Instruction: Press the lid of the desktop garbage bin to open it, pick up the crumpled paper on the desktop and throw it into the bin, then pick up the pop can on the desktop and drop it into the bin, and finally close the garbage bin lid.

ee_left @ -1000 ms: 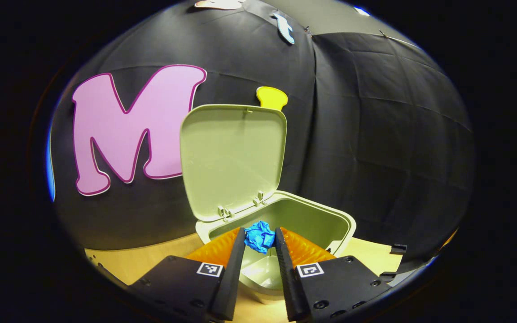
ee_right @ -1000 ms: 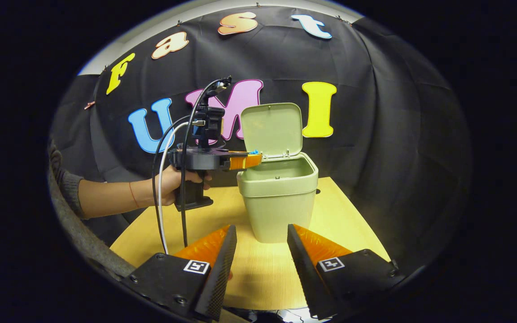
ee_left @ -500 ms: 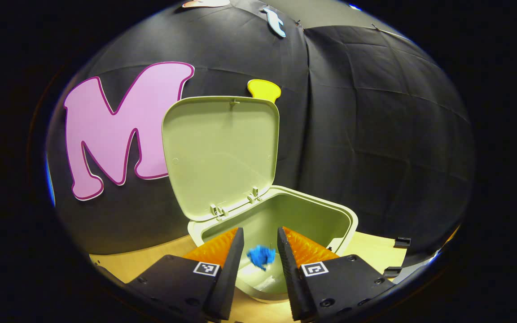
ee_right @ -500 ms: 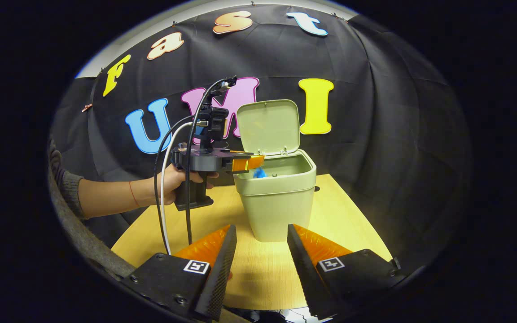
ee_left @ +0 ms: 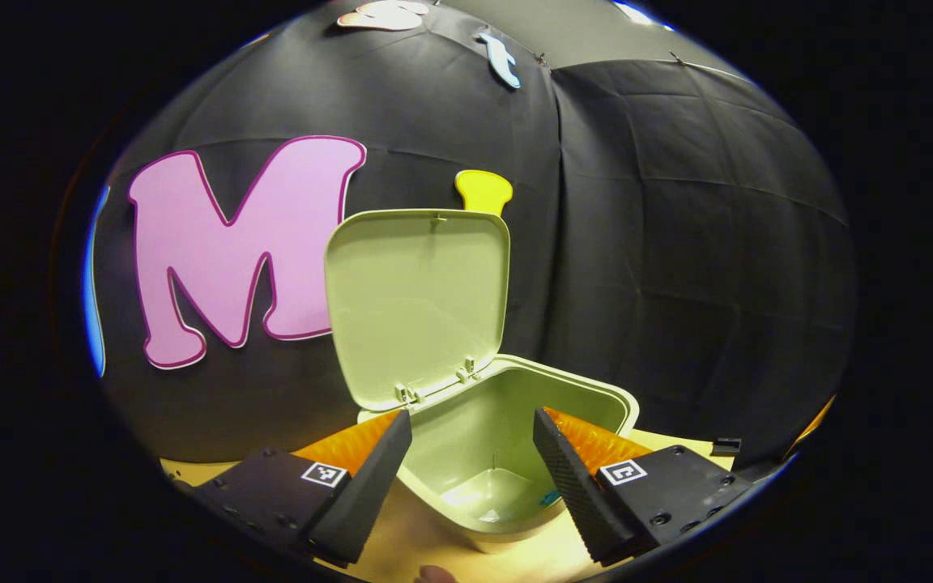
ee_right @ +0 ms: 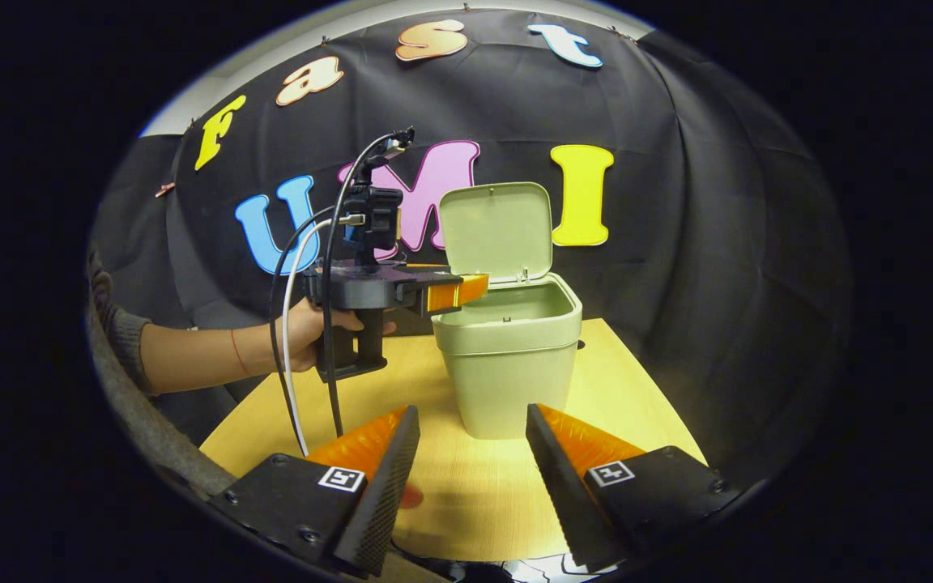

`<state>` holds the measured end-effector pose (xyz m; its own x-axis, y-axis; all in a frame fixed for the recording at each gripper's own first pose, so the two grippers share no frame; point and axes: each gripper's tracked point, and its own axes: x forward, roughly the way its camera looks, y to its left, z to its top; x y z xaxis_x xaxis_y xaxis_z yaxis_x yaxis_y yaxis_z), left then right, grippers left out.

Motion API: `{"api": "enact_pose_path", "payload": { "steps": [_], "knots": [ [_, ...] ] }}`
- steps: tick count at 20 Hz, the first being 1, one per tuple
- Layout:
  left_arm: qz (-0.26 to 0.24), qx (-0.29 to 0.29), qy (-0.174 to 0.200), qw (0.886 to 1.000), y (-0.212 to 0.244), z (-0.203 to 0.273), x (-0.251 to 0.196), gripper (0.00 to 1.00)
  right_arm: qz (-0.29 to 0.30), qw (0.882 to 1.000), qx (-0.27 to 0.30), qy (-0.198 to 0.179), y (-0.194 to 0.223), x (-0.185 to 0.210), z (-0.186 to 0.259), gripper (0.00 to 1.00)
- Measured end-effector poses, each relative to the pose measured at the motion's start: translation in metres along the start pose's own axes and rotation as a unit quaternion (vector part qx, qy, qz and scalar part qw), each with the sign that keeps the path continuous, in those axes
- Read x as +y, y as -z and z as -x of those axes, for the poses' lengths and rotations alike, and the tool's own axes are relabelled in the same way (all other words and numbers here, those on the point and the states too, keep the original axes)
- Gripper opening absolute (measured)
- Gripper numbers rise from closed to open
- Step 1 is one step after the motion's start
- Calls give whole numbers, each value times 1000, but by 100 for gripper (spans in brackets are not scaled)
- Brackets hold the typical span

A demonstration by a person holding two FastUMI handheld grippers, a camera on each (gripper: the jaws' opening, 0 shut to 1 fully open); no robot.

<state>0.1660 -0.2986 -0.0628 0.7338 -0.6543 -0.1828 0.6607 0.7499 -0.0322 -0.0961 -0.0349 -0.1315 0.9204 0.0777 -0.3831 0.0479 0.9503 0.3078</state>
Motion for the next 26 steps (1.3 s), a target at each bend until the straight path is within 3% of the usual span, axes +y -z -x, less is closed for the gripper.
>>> {"api": "enact_pose_path", "payload": {
  "steps": [4,5,10,16,20,26],
  "knots": [
    [11,-19,-16,1000,-10,26,13,97,5,1000,10,-22,5,10,-5,87],
    [13,-24,-20,999,-12,36,16,98,8,999,14,-31,6,15,-7,92],
    [1,-55,-49,997,-29,94,36,97,32,994,50,-91,26,47,-20,96],
    [25,-60,-109,992,-22,160,66,97,67,978,105,-168,60,83,-33,97],
    [45,-45,-172,983,-1,205,87,97,91,965,134,-208,83,104,-43,97],
    [86,-23,-224,971,29,257,97,97,111,946,190,-238,128,120,-56,99]
  ]
}}
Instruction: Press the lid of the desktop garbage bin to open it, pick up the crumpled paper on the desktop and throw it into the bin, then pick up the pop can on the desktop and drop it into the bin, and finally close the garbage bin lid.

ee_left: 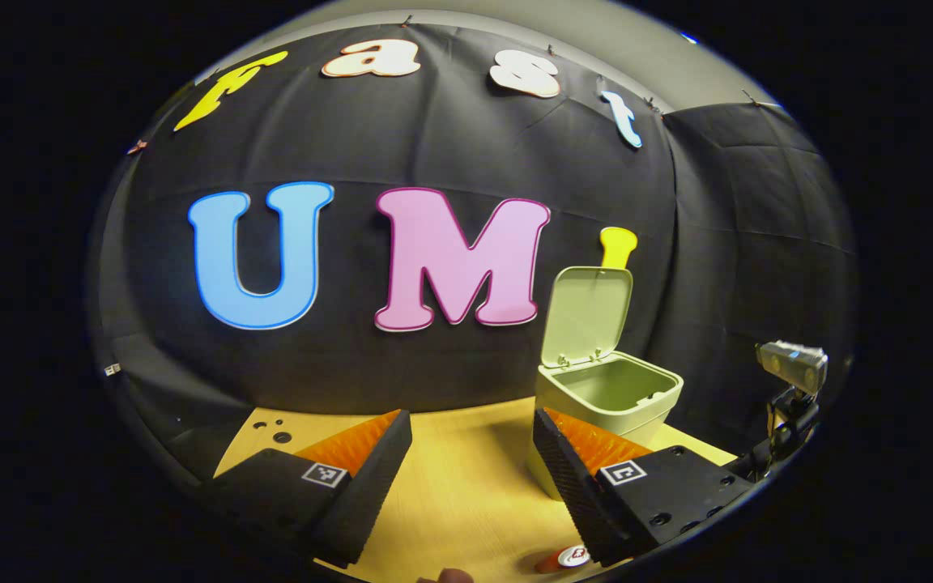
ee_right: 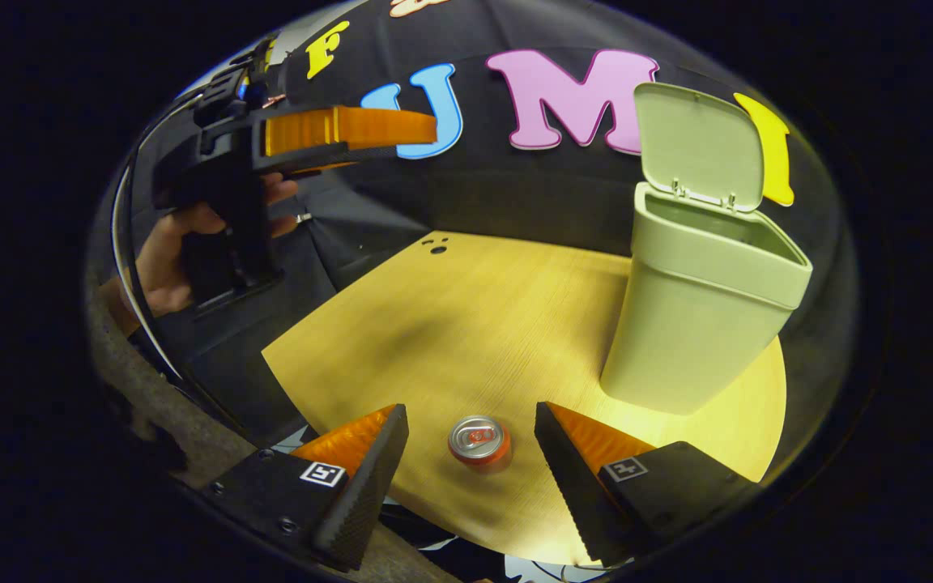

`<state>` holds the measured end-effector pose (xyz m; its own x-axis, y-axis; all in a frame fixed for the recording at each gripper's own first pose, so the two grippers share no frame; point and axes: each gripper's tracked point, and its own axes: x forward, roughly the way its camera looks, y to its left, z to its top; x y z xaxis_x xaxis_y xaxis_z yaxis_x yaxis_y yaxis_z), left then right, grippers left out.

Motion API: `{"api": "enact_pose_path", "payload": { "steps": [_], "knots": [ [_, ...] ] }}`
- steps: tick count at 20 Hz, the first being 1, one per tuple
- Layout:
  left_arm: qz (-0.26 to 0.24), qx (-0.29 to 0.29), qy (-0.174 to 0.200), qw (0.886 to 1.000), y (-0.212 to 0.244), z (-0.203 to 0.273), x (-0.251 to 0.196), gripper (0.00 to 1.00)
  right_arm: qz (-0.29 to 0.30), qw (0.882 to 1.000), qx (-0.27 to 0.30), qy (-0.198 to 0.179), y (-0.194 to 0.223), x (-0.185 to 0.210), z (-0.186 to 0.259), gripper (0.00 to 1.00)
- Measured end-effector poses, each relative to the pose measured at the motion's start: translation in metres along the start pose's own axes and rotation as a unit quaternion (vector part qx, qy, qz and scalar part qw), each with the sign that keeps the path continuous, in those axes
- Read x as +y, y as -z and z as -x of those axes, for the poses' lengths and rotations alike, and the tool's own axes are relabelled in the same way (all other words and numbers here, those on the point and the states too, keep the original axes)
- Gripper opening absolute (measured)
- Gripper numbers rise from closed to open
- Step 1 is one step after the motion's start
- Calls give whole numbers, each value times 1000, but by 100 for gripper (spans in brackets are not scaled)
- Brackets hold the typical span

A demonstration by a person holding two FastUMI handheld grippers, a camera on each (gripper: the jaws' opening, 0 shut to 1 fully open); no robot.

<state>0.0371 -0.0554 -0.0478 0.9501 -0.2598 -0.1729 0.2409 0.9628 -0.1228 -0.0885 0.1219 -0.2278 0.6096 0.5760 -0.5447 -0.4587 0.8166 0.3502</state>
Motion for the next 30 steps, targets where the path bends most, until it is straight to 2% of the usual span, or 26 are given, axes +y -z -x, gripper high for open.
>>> {"api": "enact_pose_path", "payload": {
  "steps": [8,17,22,25,30],
  "knots": [
    [21,18,-54,998,18,23,34,98,40,998,49,1,33,-6,-36,99],
    [28,31,-79,996,29,33,50,98,55,994,96,-10,71,-9,-68,99],
    [28,36,-94,995,33,40,62,98,57,992,110,1,82,-14,-83,99],
    [30,39,-100,994,34,42,68,98,49,991,121,-1,89,-13,-88,86],
    [36,43,-101,993,37,38,72,98,47,992,120,2,88,-16,-91,86]
  ]
}}
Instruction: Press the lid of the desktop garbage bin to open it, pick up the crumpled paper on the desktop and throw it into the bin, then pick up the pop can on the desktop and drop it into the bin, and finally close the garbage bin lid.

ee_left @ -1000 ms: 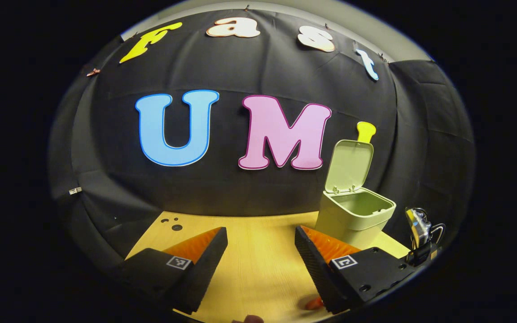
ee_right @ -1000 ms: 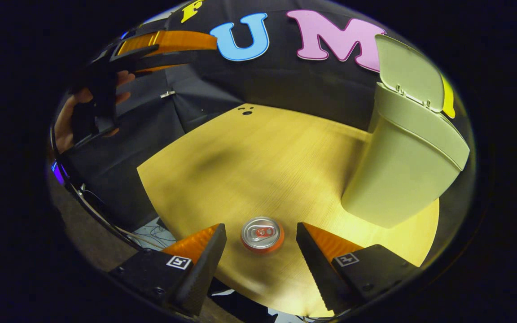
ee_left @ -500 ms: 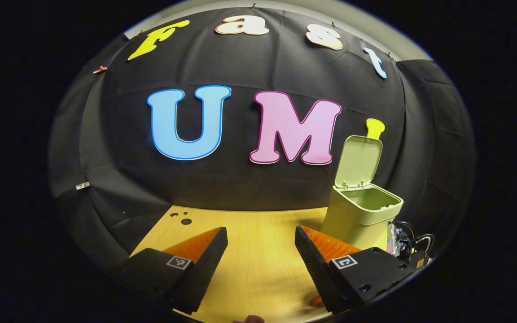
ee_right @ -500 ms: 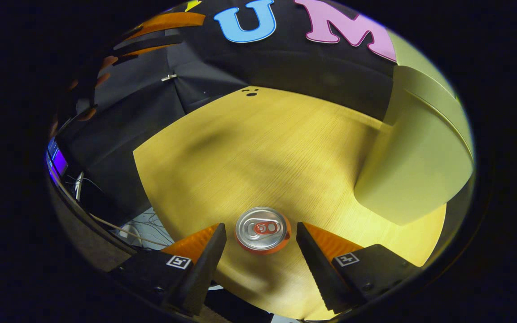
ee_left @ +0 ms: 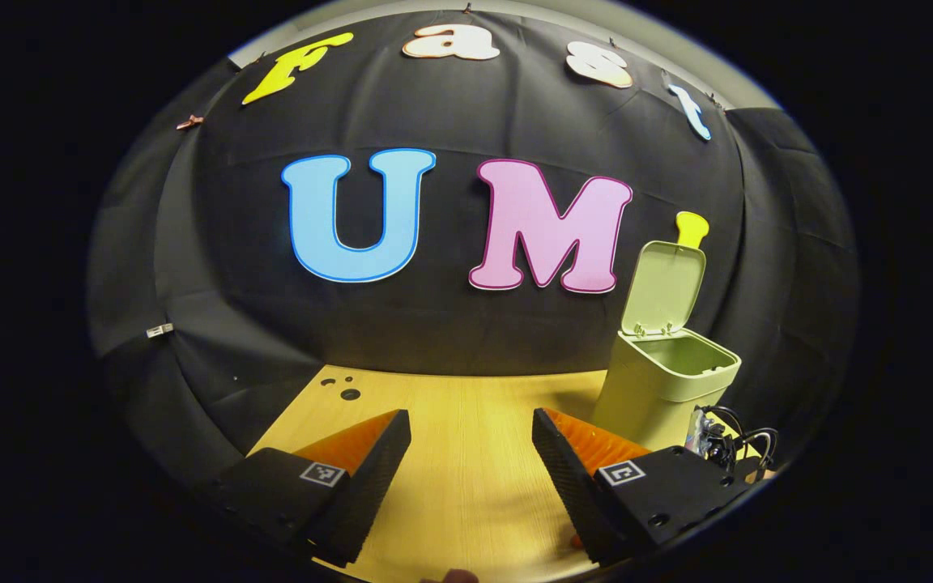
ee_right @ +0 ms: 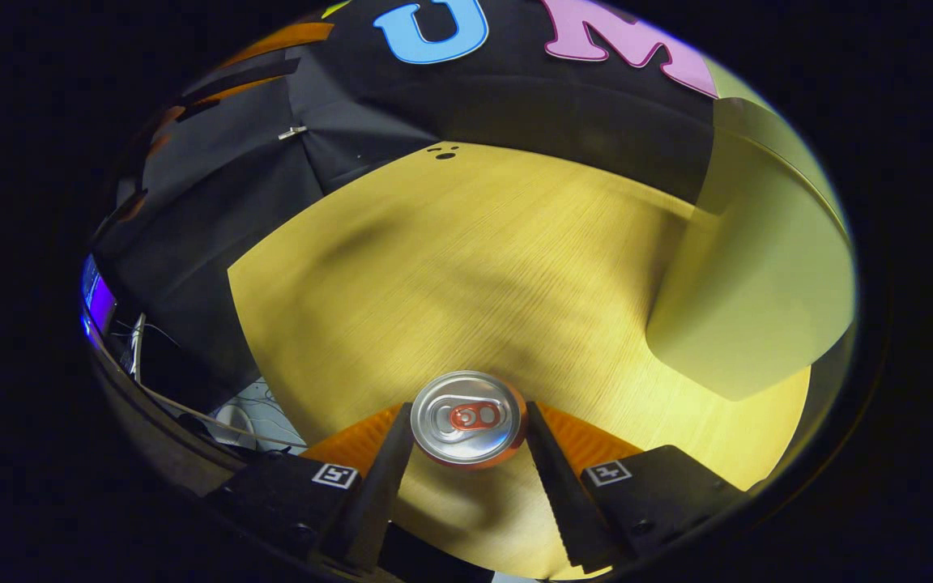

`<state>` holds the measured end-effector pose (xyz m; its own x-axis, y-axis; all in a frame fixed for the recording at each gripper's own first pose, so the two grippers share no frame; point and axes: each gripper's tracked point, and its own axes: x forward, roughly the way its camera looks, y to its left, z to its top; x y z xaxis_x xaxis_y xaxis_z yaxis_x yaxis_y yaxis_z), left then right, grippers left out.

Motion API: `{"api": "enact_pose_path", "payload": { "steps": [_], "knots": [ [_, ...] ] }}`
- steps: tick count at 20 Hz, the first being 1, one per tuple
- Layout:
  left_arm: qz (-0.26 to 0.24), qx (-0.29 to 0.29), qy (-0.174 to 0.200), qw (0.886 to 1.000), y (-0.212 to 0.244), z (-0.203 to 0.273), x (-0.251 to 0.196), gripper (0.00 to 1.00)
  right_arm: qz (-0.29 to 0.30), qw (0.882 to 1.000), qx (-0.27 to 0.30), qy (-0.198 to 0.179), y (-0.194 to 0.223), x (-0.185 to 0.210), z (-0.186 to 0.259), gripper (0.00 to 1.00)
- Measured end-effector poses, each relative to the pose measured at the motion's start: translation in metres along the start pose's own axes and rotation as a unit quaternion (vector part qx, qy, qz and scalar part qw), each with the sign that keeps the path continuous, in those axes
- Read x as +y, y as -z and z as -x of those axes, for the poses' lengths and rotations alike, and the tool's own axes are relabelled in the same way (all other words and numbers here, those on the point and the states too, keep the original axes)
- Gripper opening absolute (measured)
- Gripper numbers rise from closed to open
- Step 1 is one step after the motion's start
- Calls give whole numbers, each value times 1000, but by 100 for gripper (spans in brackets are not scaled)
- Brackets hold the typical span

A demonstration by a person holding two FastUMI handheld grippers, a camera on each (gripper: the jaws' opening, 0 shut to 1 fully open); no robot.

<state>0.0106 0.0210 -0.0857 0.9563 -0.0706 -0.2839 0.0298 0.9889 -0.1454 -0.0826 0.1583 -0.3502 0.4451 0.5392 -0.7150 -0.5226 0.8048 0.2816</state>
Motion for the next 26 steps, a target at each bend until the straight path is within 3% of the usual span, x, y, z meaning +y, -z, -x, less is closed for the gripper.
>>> {"api": "enact_pose_path", "payload": {
  "steps": [11,26],
  "knots": [
    [1,-1,21,1000,-3,-11,-11,98,-35,999,-30,7,-20,-9,32,84],
    [21,1,40,999,-5,-21,-27,95,-70,980,-183,14,-136,-30,154,83]
  ]
}}
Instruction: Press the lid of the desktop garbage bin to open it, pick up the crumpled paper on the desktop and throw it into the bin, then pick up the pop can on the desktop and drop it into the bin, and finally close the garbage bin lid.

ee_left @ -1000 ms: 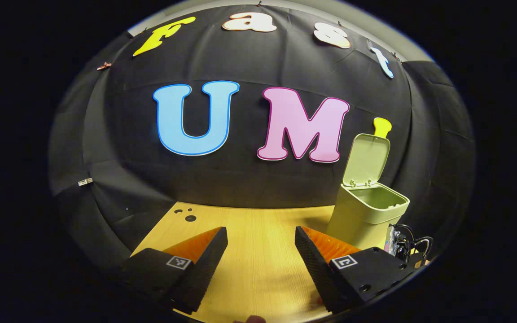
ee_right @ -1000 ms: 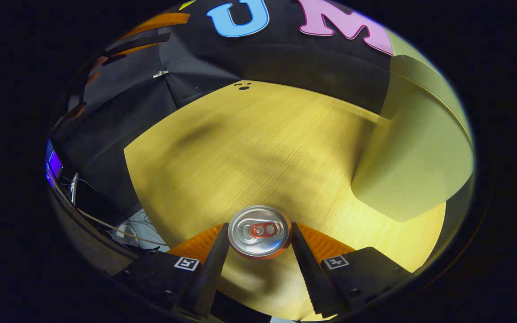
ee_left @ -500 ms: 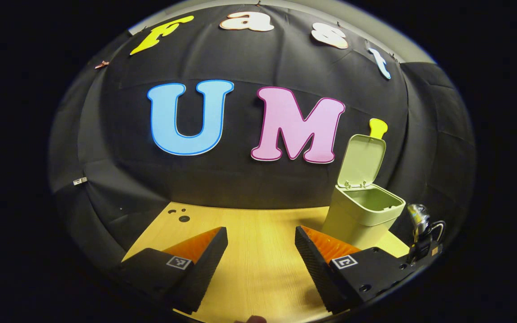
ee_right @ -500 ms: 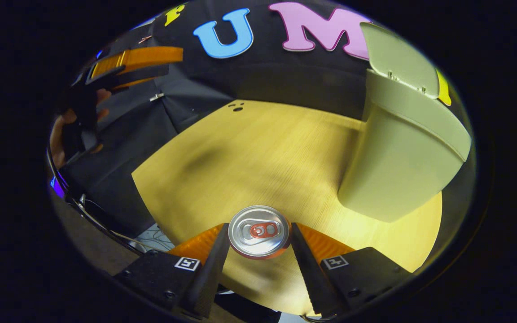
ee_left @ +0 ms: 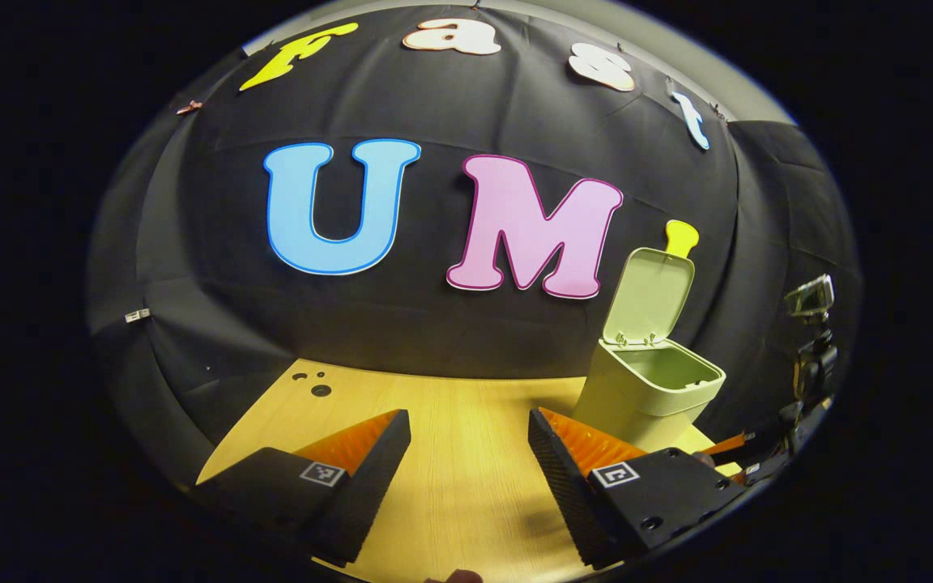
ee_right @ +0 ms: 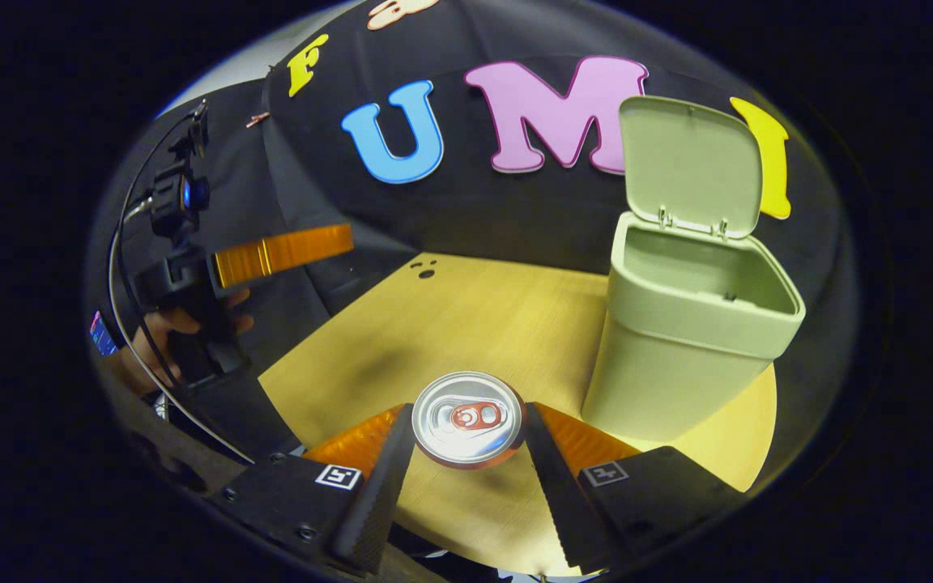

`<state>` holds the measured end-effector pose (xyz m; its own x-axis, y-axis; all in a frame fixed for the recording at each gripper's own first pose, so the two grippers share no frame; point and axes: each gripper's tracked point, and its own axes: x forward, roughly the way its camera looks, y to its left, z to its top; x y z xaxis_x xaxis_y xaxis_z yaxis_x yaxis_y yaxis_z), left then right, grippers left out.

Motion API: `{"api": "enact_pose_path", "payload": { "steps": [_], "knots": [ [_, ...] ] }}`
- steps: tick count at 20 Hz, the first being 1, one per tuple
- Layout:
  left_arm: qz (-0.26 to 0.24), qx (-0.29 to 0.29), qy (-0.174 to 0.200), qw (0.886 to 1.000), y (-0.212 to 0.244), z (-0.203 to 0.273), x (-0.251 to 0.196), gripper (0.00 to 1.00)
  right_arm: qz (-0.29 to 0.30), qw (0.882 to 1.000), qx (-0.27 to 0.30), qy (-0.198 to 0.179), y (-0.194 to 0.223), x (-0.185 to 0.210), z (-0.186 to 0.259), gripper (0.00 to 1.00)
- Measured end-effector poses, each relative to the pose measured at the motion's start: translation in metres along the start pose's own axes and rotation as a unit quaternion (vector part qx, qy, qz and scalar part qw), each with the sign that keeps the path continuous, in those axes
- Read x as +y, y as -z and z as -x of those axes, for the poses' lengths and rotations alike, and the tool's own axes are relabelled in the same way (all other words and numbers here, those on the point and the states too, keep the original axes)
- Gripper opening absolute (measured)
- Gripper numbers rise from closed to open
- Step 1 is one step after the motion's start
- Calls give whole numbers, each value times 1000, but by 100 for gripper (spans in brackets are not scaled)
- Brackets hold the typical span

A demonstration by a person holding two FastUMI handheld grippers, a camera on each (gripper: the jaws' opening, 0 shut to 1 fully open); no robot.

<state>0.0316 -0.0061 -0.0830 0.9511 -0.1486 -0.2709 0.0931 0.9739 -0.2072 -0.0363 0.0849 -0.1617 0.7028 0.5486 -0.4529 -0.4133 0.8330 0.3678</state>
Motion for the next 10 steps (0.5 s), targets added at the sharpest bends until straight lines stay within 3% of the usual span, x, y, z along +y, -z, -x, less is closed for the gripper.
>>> {"api": "enact_pose_path", "payload": {
  "steps": [10],
  "knots": [
    [-7,-5,6,1000,-3,2,-8,95,13,994,-104,37,-113,-43,33,83]
  ]
}}
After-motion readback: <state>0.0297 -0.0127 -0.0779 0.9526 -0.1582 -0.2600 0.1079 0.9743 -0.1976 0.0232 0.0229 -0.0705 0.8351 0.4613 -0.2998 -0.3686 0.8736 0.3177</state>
